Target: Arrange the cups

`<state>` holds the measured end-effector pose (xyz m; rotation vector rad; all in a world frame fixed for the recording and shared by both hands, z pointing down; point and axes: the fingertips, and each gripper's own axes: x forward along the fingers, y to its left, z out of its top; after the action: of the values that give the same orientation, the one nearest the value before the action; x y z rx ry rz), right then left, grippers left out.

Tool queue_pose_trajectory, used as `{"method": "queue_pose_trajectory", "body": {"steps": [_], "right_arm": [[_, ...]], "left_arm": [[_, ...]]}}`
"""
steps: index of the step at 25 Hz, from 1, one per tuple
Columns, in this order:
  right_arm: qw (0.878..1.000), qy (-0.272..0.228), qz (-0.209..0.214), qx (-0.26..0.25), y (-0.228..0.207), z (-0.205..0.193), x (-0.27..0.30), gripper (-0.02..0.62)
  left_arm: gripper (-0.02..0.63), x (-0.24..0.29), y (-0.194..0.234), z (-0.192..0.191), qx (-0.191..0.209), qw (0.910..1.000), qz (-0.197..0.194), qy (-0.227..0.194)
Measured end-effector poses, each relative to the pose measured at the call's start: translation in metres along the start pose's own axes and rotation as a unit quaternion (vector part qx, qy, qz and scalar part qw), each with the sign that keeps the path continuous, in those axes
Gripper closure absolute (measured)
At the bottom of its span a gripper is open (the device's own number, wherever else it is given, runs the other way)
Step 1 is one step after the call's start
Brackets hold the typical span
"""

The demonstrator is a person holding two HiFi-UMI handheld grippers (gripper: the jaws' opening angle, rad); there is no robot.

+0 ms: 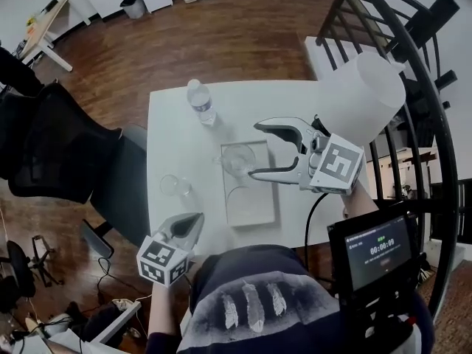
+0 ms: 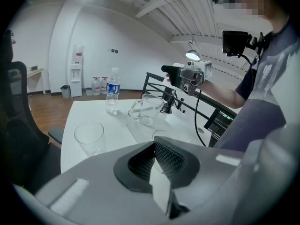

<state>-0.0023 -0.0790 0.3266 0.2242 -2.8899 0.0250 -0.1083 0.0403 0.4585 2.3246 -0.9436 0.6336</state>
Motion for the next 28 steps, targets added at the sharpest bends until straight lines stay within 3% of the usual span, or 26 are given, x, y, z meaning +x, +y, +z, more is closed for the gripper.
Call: {"method": "queue_pose_trajectory", "body": {"steps": [5, 8, 12, 14, 21, 28], "right_arm": [[0.999, -0.007, -0.035, 0.029, -0.006, -0.001, -0.033, 0.212], [0.996, -0.039, -0.040, 0.075, -0.003, 0.003, -0.046, 0.237], [0.990, -0.068, -0.051, 0.111, 0.000, -0.003, -0.055, 0.399], [0.990, -0.070, -0.054, 0.111, 0.003, -0.009, -0.058, 0.592], [0.987, -0.060, -0.043, 0.146, 0.018, -0.035, -0.054, 0.592], [0.985, -0.048, -0.059, 0.157, 0.024, -0.048, -0.056, 0.592]], "left_arm": [[0.592, -0.004, -0.004, 0.002, 0.009, 1.0000, 0.002, -0.002], [0.592, -0.007, -0.006, 0.004, 0.012, 0.9999, 0.000, 0.000], [0.591, -0.006, -0.007, 0.004, 0.016, 0.9999, -0.004, -0.001], [0.592, -0.003, -0.010, 0.002, 0.015, 0.9999, -0.006, 0.001], [0.591, 0.009, -0.017, -0.008, 0.014, 0.9997, -0.017, 0.014], [0.592, 0.015, -0.026, 0.000, 0.034, 0.9986, -0.036, 0.018]]}}
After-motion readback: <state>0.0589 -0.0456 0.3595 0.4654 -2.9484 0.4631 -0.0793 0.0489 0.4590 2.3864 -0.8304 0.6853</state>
